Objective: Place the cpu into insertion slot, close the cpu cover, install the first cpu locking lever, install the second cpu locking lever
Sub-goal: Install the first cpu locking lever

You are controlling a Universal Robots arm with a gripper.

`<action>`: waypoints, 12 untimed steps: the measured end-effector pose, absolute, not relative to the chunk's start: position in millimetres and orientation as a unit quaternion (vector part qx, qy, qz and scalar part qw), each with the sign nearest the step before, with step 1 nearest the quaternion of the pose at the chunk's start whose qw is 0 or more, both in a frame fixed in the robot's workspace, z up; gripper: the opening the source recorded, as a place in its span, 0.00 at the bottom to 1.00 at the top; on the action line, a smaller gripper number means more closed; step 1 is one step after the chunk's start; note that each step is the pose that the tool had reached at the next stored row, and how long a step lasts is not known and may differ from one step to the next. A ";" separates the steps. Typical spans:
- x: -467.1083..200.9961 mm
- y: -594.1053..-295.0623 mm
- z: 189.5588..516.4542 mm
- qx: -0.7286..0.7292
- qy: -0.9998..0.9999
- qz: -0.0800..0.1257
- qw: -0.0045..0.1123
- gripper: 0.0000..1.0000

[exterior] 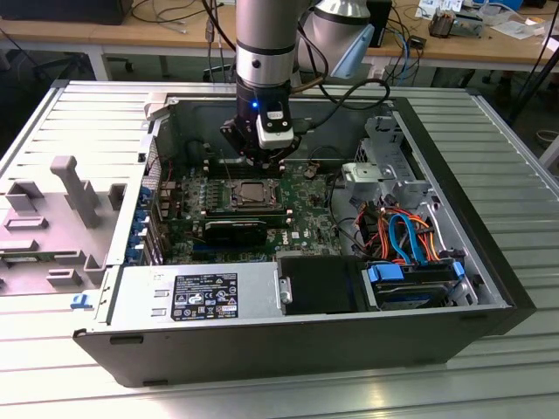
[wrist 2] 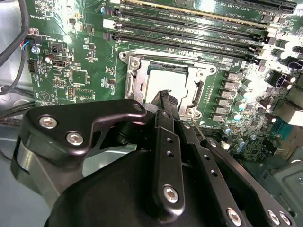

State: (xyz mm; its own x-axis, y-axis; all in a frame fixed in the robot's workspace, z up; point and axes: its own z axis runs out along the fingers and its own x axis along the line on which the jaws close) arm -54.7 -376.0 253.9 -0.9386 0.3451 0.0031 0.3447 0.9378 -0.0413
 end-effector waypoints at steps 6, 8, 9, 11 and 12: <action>-54.7 -376.0 253.9 -0.170 -0.985 0.020 0.005 0.11; -54.7 -376.0 253.9 -0.169 -0.985 0.020 0.005 0.11; -54.7 -376.0 253.9 -0.168 -0.986 0.020 0.005 0.11; -54.7 -376.0 253.9 -0.166 -0.986 0.020 0.005 0.11; -54.7 -376.0 253.9 -0.165 -0.986 0.020 0.005 0.11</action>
State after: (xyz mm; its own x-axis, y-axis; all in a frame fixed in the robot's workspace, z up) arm -54.7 -376.0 253.9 -0.9454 0.3259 0.0031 0.3255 0.9446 -0.0413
